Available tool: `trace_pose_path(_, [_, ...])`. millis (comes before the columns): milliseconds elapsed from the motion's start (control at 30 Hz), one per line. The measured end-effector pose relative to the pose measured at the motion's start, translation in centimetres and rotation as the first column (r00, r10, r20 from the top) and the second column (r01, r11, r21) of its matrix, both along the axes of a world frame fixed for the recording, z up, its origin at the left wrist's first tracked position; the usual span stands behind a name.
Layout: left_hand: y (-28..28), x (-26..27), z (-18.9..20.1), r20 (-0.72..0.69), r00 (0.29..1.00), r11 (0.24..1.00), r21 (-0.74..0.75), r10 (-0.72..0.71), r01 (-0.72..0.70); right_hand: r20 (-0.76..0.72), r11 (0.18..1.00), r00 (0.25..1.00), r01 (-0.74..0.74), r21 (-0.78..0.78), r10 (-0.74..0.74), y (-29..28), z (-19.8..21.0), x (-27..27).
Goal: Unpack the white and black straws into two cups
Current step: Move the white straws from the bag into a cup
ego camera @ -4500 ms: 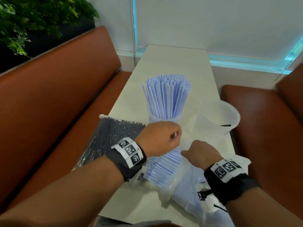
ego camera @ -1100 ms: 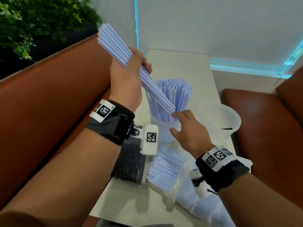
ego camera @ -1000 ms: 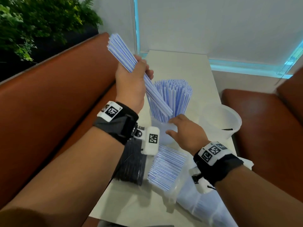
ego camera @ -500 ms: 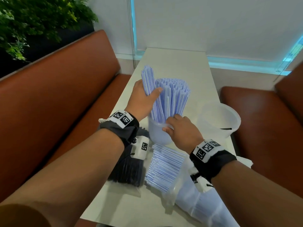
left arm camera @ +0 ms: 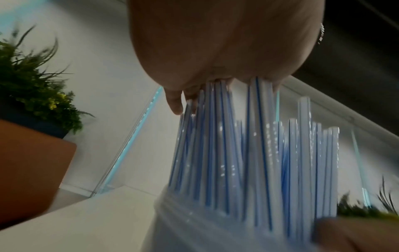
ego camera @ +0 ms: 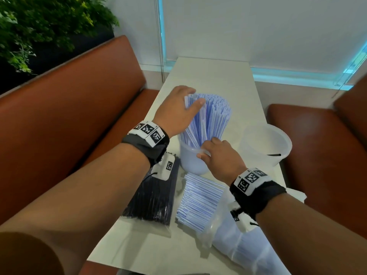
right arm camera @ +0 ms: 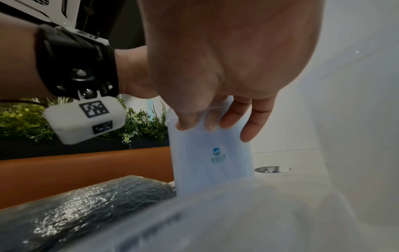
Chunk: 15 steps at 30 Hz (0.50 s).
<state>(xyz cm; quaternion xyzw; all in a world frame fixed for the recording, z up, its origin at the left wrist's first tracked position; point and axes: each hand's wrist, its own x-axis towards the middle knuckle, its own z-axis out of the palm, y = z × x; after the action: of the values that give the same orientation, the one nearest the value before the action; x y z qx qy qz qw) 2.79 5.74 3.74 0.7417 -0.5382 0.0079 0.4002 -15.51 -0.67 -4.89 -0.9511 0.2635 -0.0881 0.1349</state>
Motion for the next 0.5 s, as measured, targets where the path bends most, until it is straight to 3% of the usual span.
trace_pose_path(133, [0.8,-0.2,0.5,0.037,0.999,0.984,-0.177,0.013,-0.007,0.011,1.000,1.000,-0.016,-0.011,0.017,-0.1,-0.1,0.0])
trace_pose_path(267, [1.4,-2.1,-0.5,0.287,0.950,0.980,0.187,-0.120,0.068,0.000,0.999,1.000,-0.026,-0.021,0.026,-0.2,0.1,0.2])
trace_pose_path(333, [2.0,-2.0,-0.2,0.237,0.969,0.995,0.090,-0.072,0.052,0.006,0.999,1.000,-0.026,-0.020,0.026,-0.1,0.1,0.1])
trace_pose_path(433, [3.2,-2.3,-0.6,0.203,0.979,0.977,-0.210,-0.003,0.046,0.001,0.998,0.999,-0.051,-0.040,0.051,-0.1,0.1,0.0])
trace_pose_path(500, [4.0,-3.3,-2.1,0.238,0.971,0.967,-0.253,0.031,0.031,0.004,0.999,0.999,-0.043,-0.023,0.043,-0.1,0.2,0.2])
